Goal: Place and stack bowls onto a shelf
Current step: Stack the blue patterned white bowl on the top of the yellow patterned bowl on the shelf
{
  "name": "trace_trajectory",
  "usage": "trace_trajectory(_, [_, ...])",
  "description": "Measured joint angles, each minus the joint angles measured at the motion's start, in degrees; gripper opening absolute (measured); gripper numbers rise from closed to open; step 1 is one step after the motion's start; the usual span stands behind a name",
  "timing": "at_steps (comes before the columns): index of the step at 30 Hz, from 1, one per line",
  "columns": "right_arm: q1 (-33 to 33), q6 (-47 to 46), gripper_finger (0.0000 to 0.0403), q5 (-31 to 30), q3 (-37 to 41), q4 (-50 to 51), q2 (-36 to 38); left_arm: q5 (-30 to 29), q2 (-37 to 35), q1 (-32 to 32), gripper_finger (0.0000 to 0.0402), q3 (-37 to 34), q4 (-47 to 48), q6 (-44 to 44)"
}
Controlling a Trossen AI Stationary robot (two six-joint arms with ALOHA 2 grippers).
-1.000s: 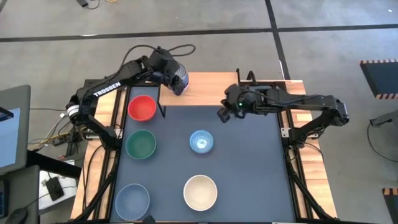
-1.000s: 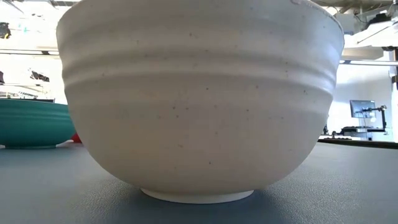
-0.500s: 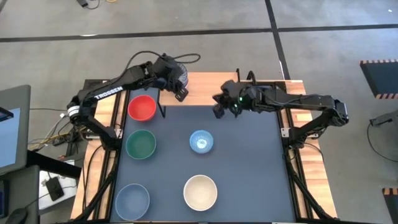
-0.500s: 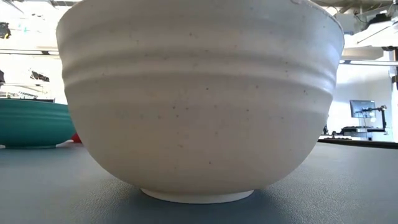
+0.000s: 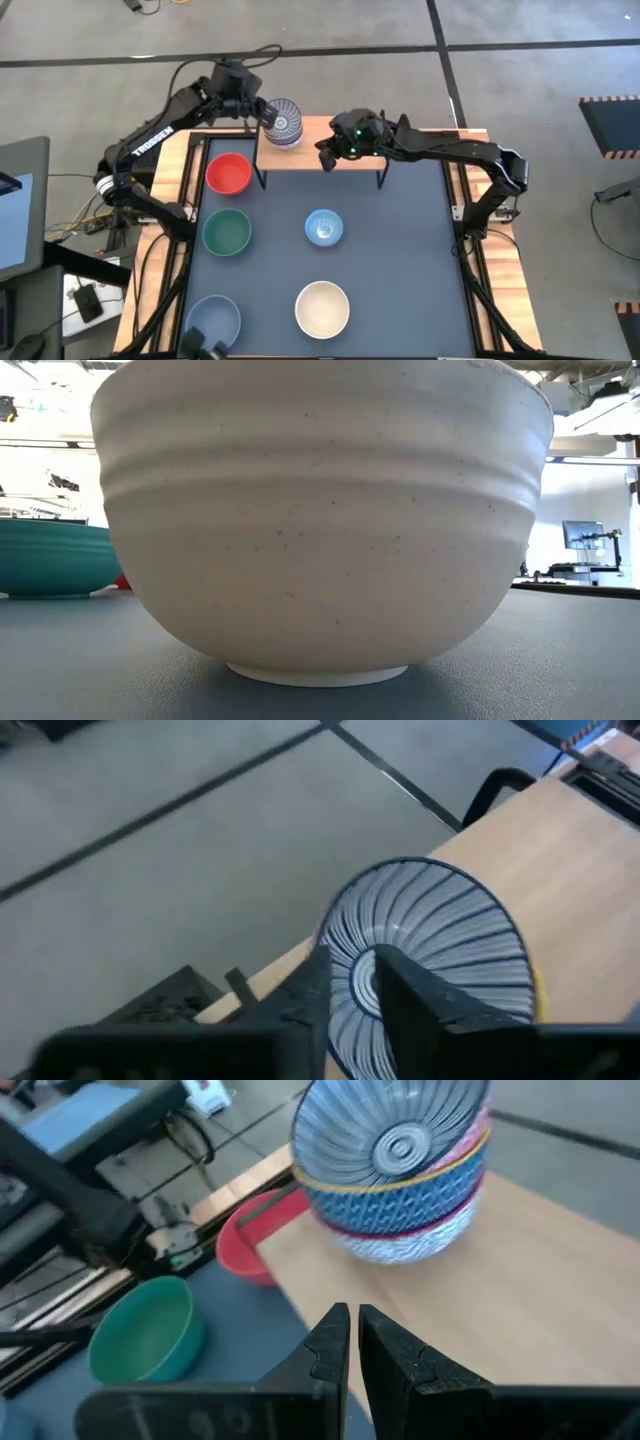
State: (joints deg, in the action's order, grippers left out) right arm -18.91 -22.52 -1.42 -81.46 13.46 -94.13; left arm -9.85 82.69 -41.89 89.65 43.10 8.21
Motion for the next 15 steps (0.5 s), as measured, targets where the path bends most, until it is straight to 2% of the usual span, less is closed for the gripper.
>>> trace_trajectory(4, [0.9, 0.0, 0.0054, 0.0, -0.1, 0.0, 0.0, 1.1, 1.7, -2.2, 0.0133, -0.1, -0.6, -0.8])
trace_trajectory(7, [0.8, 0.0, 0.0054, 0.0, -0.1, 1.1, 0.3, 1.3, 1.8, -3.4, 0.0157, -0.1, -0.5, -2.4])
trace_trajectory(11, [0.8, 0.0, 0.0054, 0.0, -0.1, 2.2, 0.5, 2.9, 1.8, -4.6, 0.0153, -0.1, -0.7, -3.4])
trace_trajectory(15, [0.8, 0.0, 0.0054, 0.0, -0.1, 2.3, 0.6, 10.2, 1.8, -6.2, 0.0123, -0.1, -0.5, -4.7])
